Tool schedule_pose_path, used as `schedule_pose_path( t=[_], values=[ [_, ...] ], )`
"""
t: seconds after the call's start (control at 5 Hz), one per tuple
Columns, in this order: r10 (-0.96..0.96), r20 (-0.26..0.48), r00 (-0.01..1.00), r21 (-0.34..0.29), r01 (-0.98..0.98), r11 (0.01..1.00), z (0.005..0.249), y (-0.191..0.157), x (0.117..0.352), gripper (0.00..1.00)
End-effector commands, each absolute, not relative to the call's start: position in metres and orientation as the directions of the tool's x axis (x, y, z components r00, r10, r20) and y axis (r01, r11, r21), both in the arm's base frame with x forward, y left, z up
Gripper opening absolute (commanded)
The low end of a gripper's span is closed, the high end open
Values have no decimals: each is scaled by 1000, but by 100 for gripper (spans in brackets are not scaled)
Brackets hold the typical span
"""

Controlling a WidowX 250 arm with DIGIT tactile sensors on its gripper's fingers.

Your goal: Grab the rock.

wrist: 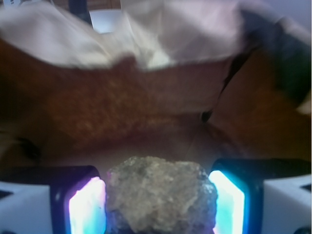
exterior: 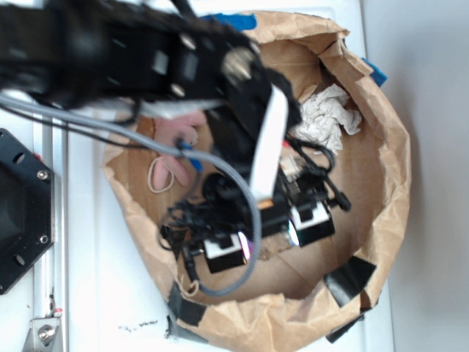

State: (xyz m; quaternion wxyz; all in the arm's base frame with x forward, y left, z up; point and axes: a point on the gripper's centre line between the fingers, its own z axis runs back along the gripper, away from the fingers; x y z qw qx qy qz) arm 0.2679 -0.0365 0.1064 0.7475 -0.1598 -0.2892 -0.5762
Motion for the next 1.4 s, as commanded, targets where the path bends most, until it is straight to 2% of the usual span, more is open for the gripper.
schedule_pose_path(
  t=[0.0,0.2,0.4,0.6,0.8,1.0,1.2],
  values=[
    [-723,522,452,-10,851,524,154,-20,250,0],
    [-640,382,666,-86,716,693,170,-15,240,0],
    [-558,314,768,-84,608,789,177,-16,234,0],
    [-358,202,911,-111,385,916,183,-12,221,0],
    [-115,144,983,-154,137,978,181,-5,220,0],
    [124,131,984,-151,-104,983,181,-3,228,0],
    [264,122,957,-130,-248,960,177,2,243,0]
  ],
)
